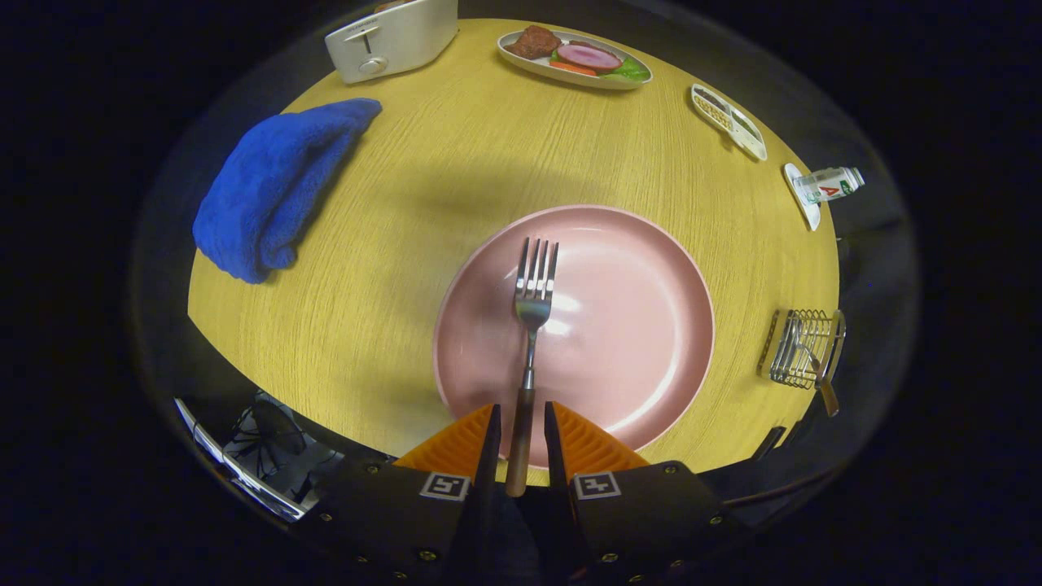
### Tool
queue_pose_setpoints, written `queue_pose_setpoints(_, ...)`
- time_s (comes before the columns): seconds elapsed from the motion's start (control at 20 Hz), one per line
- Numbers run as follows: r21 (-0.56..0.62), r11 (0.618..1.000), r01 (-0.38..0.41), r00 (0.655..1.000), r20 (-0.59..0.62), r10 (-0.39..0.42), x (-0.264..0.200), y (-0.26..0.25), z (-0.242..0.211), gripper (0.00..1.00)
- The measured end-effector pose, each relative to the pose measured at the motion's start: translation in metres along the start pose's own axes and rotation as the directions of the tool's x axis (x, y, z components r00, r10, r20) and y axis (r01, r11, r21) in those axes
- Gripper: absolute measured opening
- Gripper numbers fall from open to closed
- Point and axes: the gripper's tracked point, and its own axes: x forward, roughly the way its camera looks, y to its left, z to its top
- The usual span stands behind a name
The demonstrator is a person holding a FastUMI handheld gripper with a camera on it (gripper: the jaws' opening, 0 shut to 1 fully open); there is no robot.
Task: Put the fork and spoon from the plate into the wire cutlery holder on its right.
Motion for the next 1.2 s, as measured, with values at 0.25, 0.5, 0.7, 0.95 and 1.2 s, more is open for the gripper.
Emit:
queue_pose_setpoints(0.25, 0.017, 1.0, -0.003, 1.0, 0.001, 0.003, 0.01, -0.005, 0.001, 0.32)
queue_pose_setpoints(0.5, 0.029, 0.999, -0.021, 1.0, -0.008, 0.021, 0.017, -0.008, -0.006, 0.32)
queue_pose_setpoints(0.7, 0.019, 1.0, -0.025, 0.999, -0.037, 0.026, 0.021, -0.01, -0.007, 0.17)
queue_pose_setpoints(0.95, 0.024, 0.999, -0.029, 0.999, -0.039, 0.03, 0.019, -0.014, -0.003, 0.05)
queue_pose_setpoints(1.2, 0.027, 1.0, 0.002, 0.999, -0.04, -0.001, 0.007, -0.026, 0.001, 0.05)
